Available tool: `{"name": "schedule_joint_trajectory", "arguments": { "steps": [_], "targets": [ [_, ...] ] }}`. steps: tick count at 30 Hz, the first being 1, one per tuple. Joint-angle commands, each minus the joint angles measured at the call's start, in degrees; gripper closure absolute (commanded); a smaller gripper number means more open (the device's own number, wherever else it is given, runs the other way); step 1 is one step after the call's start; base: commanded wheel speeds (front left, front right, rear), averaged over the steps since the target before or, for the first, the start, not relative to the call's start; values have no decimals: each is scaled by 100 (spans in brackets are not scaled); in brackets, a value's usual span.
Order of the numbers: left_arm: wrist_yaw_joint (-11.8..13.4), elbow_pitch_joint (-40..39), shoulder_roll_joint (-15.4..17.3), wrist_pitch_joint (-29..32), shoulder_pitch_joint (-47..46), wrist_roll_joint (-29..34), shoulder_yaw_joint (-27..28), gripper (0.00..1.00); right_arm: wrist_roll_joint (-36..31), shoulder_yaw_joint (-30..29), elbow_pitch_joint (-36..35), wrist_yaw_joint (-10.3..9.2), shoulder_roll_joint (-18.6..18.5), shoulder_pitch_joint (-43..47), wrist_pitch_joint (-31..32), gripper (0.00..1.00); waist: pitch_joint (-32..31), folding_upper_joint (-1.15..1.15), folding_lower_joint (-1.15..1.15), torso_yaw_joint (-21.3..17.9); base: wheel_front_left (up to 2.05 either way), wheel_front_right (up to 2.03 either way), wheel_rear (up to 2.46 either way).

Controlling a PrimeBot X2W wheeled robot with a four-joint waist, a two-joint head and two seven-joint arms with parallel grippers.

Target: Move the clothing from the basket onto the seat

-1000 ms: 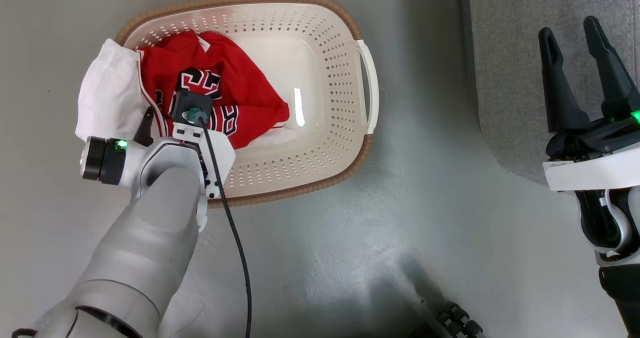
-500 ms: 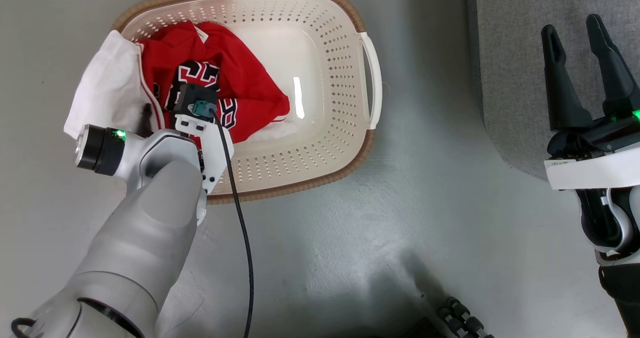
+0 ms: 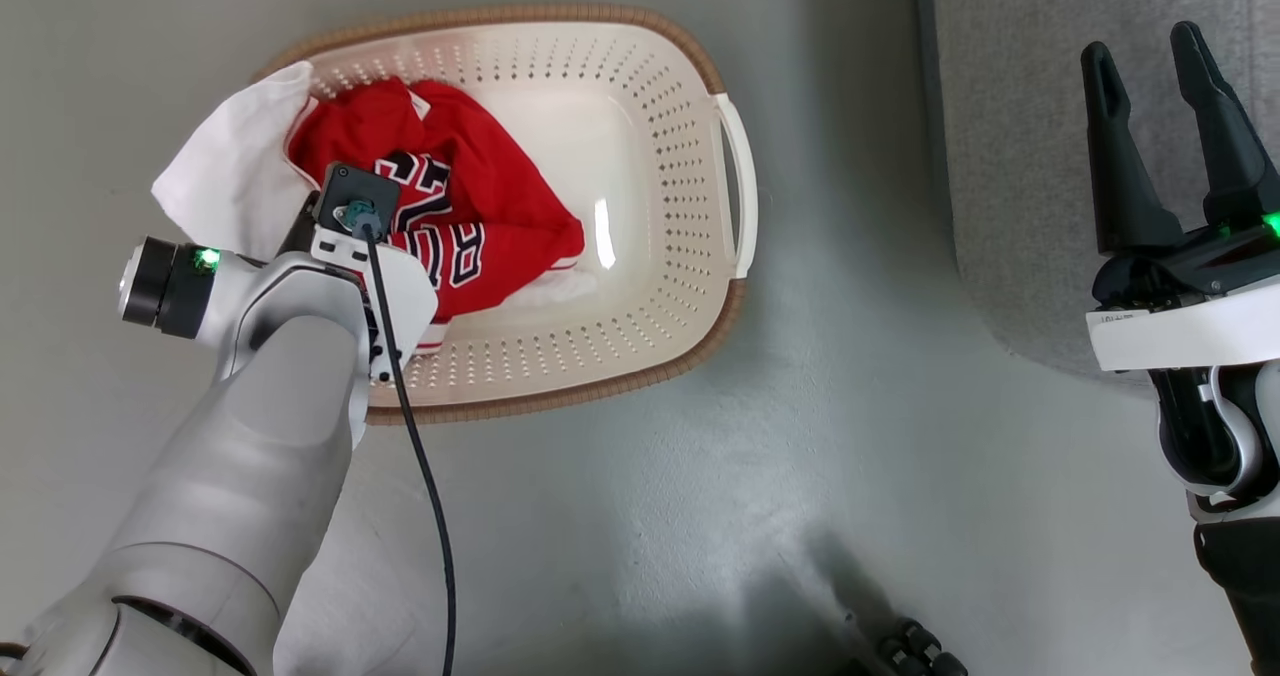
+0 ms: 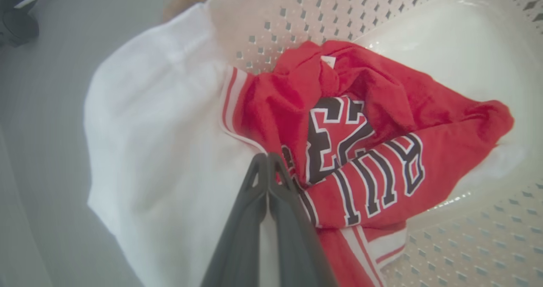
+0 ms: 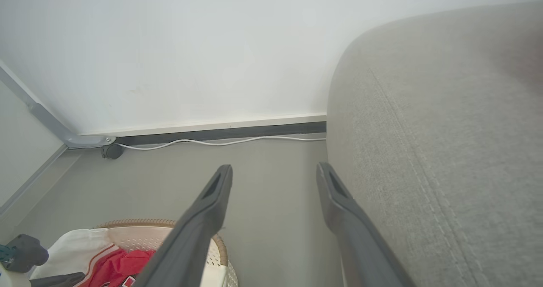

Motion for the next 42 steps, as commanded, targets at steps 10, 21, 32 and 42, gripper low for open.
{"name": "schedule_joint_trajectory", "arguments": {
  "steps": [10,21,32,42],
  "targets": [
    [-588,-25,75,-824,402,-311,182,100,-47,55,110,24,-72,312,-34,0,-759,0,0,130,0,0,0],
    [-818,-429,-208,-1130,939,-543,195,100,-219,7,439,24,-113,774,-34,0,-1841,0,0,428,0,0,0],
    [-748,-1977,-220,-1136,1784,-643,323,100,-441,-27,702,24,-62,1281,-34,0,-2857,0,0,770,0,0,0],
    [-972,-2883,-194,-1136,2382,-336,798,100,-626,-45,982,24,120,1669,-34,0,-3671,0,0,981,0,0,0]
  ]
}}
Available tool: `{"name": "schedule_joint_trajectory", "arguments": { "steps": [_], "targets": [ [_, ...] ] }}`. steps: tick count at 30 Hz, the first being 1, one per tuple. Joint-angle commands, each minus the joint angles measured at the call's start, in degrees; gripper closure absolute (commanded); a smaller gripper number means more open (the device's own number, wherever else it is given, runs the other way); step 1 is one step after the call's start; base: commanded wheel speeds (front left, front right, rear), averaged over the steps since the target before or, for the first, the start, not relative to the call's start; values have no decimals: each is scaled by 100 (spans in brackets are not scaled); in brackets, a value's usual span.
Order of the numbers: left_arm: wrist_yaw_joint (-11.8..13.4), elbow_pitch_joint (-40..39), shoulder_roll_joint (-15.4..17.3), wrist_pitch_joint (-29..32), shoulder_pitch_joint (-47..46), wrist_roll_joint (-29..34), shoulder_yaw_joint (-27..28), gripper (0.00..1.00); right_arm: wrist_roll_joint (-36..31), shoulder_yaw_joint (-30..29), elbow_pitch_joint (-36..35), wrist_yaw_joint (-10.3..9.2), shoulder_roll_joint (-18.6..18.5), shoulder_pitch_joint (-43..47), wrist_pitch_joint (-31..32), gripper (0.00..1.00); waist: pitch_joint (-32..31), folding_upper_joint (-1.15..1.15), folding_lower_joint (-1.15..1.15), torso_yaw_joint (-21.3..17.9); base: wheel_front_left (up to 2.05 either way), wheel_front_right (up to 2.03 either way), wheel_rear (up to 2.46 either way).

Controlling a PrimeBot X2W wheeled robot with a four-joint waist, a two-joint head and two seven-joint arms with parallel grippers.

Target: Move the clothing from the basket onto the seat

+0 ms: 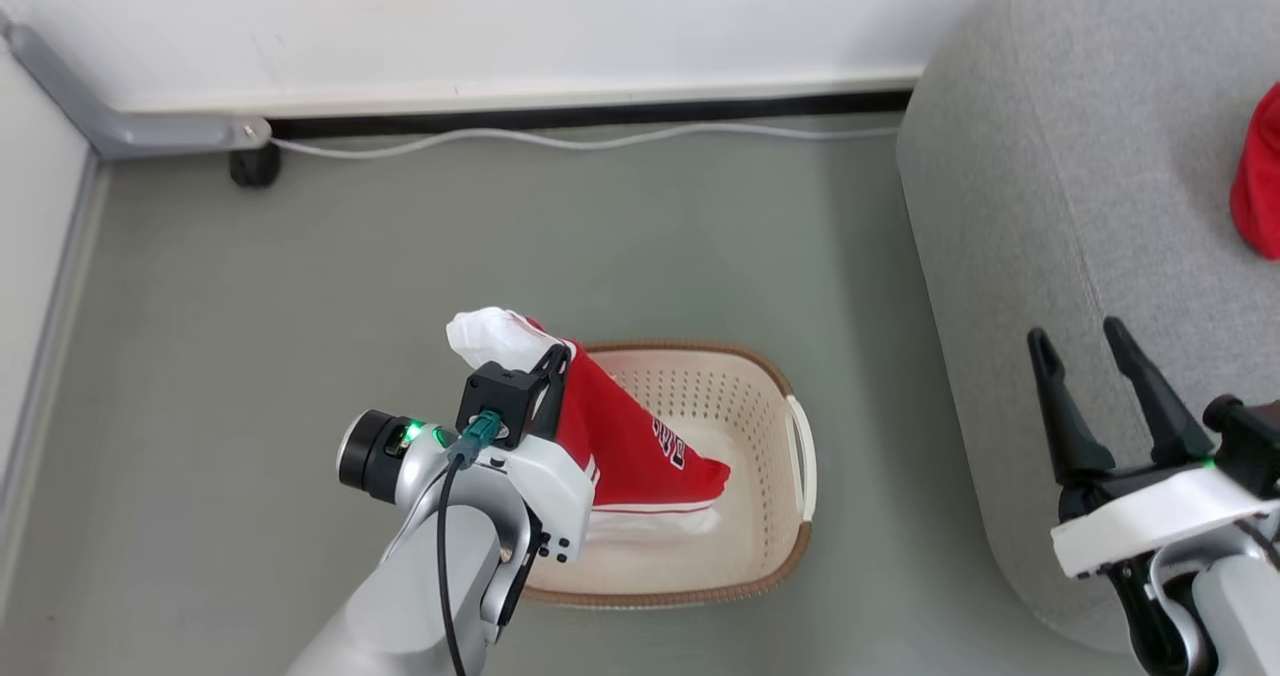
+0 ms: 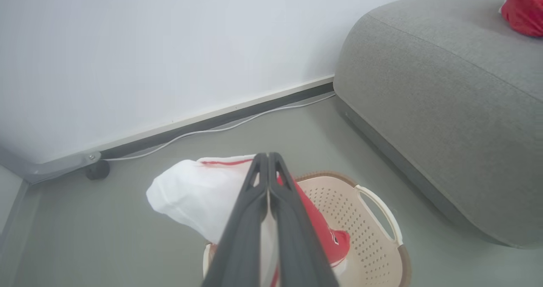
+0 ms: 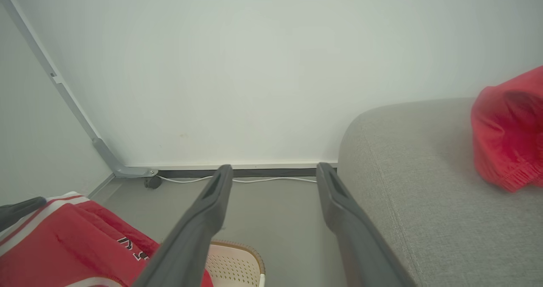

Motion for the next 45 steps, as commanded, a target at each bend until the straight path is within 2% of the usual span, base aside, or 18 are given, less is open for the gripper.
{"name": "schedule_joint_trajectory", "arguments": {
  "steps": [1,9,18,28,36,45],
  "targets": [
    [-70,-255,113,-61,-4,124,237,100,-66,61,-64,24,-47,115,-34,0,-279,0,0,110,0,0,0],
    [-312,-785,130,-61,-4,228,460,100,-160,12,49,24,78,288,-34,0,-565,0,0,142,0,0,0],
    [-540,-1318,216,-37,-409,208,565,100,-225,-51,90,24,180,378,-34,0,-666,0,0,142,0,0,0],
    [-619,-2107,470,412,-910,295,497,100,-259,-87,135,24,256,453,-34,0,-700,0,0,173,0,0,0],
    [-623,-2459,548,648,-1087,270,464,100,-285,-43,149,24,299,453,-34,0,-668,0,0,164,0,0,0],
    [-601,-2478,528,640,-1101,239,409,100,-516,482,-107,24,218,187,-34,0,-609,0,0,168,0,0,0]
  ]
}}
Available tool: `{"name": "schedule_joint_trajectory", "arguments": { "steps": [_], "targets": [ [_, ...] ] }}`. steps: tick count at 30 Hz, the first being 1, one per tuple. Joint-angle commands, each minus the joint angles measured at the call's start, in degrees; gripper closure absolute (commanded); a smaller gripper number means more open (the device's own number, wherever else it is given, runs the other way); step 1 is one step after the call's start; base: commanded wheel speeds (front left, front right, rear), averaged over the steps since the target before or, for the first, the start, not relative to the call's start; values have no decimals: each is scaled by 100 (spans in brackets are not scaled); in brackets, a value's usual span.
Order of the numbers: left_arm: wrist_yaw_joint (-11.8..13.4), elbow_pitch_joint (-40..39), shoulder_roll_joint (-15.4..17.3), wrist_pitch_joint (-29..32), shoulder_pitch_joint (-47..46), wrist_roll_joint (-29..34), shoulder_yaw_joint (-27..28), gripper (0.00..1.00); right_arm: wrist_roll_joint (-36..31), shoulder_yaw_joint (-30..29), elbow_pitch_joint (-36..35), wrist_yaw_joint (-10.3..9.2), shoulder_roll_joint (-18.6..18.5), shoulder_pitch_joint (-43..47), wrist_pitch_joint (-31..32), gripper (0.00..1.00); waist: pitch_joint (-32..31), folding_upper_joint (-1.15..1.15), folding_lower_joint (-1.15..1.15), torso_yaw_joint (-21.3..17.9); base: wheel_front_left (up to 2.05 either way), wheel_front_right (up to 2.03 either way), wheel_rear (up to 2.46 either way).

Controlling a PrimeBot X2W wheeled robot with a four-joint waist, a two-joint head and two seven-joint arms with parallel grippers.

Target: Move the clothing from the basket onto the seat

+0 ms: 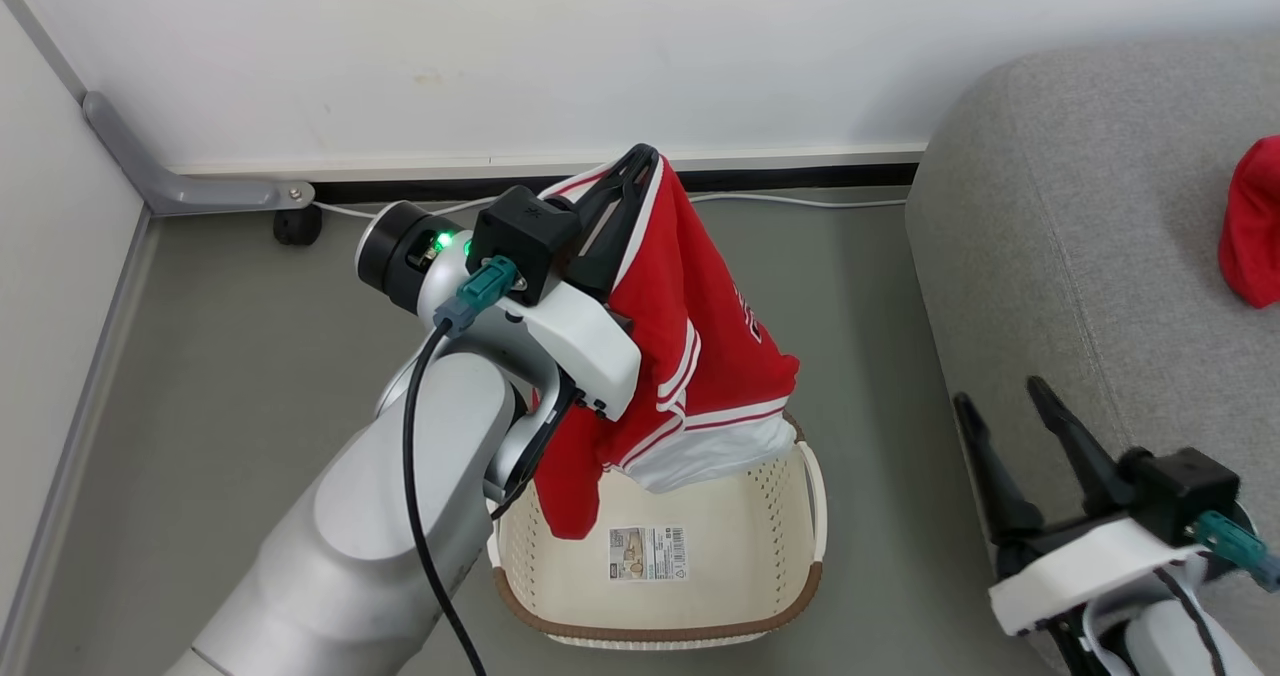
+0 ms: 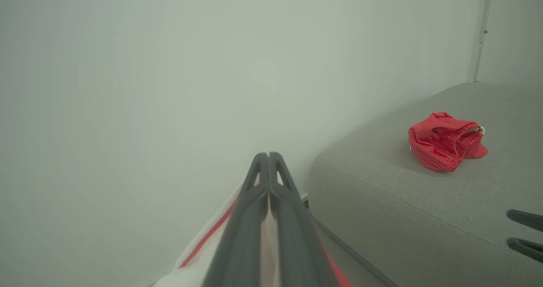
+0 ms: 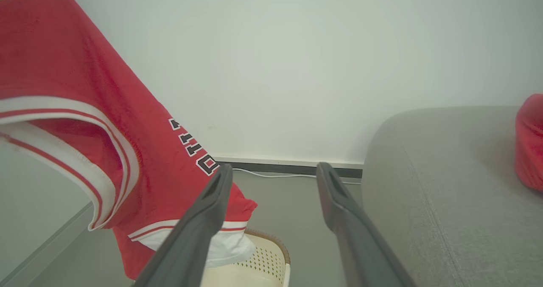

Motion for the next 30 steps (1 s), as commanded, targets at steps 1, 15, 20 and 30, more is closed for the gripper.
{"name": "schedule_joint_trajectory", "arguments": {
  "steps": [1,15,20,30],
  "targets": [
    [-5,-153,101,-49,-325,-12,175,100,-82,243,-238,24,-87,-237,-35,0,9,0,0,10,0,0,0],
    [-31,16,-32,-163,-452,-47,38,100,-173,2307,-307,24,-171,-1215,-35,0,63,0,0,157,0,0,0],
    [-39,61,-97,-199,-528,-54,-37,100,-317,2824,45,24,-68,-1613,-35,0,72,0,0,238,0,0,0],
    [-61,137,-196,-277,-629,-99,-182,100,-668,2834,953,24,453,-2068,-35,0,86,0,0,420,0,0,0]
  ]
}}
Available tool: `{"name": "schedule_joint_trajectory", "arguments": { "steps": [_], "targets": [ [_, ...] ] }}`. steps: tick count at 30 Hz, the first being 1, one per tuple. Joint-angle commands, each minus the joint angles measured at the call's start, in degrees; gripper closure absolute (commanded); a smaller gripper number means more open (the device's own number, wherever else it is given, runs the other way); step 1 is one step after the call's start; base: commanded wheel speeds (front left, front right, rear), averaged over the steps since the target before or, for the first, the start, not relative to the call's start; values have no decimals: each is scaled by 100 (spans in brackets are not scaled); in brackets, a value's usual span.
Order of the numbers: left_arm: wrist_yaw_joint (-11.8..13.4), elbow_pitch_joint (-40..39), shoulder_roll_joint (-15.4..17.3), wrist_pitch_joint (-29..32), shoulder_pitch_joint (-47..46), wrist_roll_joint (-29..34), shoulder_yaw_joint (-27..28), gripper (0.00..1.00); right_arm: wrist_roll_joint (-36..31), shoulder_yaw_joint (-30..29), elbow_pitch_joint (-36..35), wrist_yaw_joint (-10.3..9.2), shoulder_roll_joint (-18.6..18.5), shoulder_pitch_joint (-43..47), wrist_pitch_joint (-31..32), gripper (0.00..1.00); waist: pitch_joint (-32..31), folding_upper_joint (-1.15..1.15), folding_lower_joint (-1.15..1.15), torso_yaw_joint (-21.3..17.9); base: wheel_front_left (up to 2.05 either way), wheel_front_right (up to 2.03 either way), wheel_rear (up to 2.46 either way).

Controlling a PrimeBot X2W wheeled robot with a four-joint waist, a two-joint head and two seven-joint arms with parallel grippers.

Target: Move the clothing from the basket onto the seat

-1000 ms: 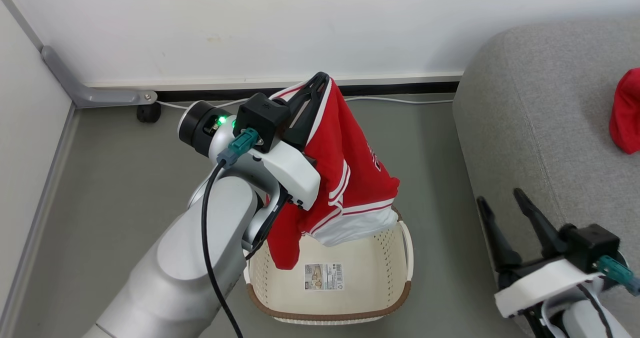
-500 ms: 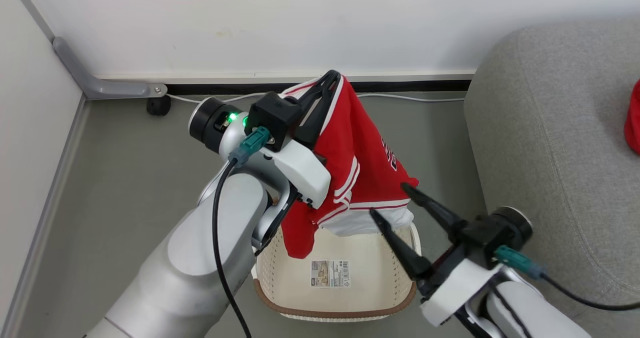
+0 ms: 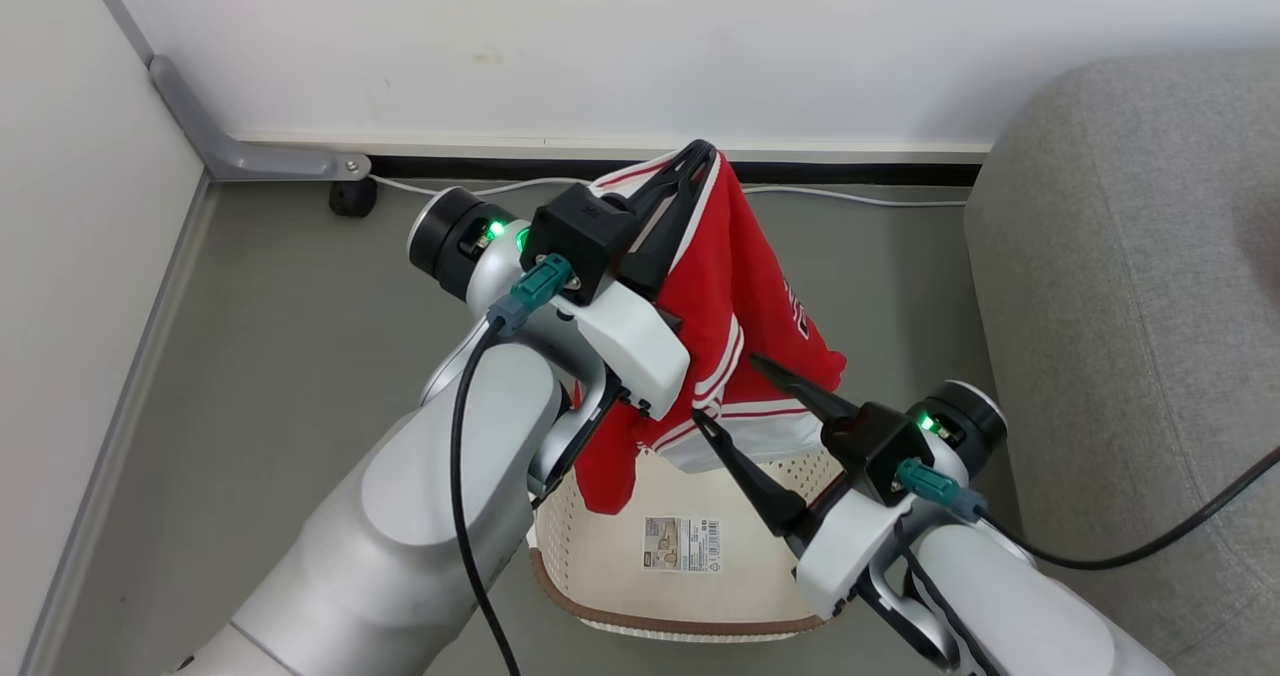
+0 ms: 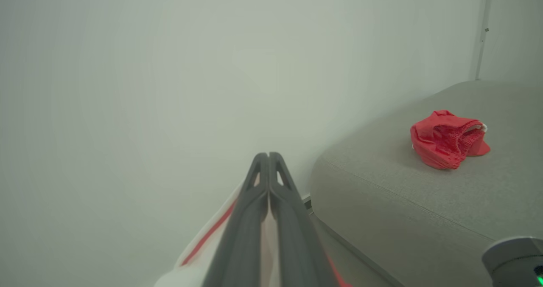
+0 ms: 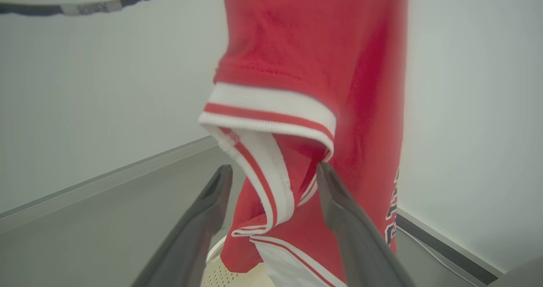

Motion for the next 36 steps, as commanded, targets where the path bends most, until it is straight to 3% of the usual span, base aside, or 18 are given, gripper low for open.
{"name": "schedule_joint_trajectory", "arguments": {
  "steps": [1,12,20,21,22,23,31,32,33,36],
  "targets": [
    [-20,-117,71,-74,-373,-41,144,100,-103,-81,1,23,134,-164,-34,0,-2,0,0,37,0,0,0],
    [-17,-22,37,-166,-363,-109,62,100,-725,-591,-42,23,359,-296,-34,0,-31,0,0,133,0,0,0],
    [31,38,5,-216,-389,-139,-6,100,-774,-777,-96,23,401,-166,-34,0,-33,0,0,129,0,0,0],
    [39,43,0,-223,-395,-145,-17,100,-748,-763,-79,23,405,-167,-34,25,-29,0,0,125,0,0,0],
    [48,49,-5,-228,-402,-148,-29,100,-711,-745,-67,23,408,-172,-34,67,-22,0,0,121,0,0,0],
    [58,55,-10,-233,-409,-153,-40,100,-669,-728,-54,23,410,-182,-34,100,-13,0,0,115,0,0,0],
    [137,149,-31,-286,-433,-164,-120,100,-508,-699,-55,23,364,-232,-34,100,36,0,0,75,0,0,0],
    [142,164,-31,-293,-430,-173,-121,68,-497,-696,-60,23,361,-231,-34,100,38,0,0,68,0,0,0],
    [148,170,-32,-309,-426,-181,-115,0,-489,-693,-68,23,361,-229,-34,100,41,0,0,59,0,0,0],
    [158,205,-24,-351,-428,-177,-113,0,-472,-694,-89,23,357,-234,-34,100,55,0,0,31,0,0,0]
  ]
}}
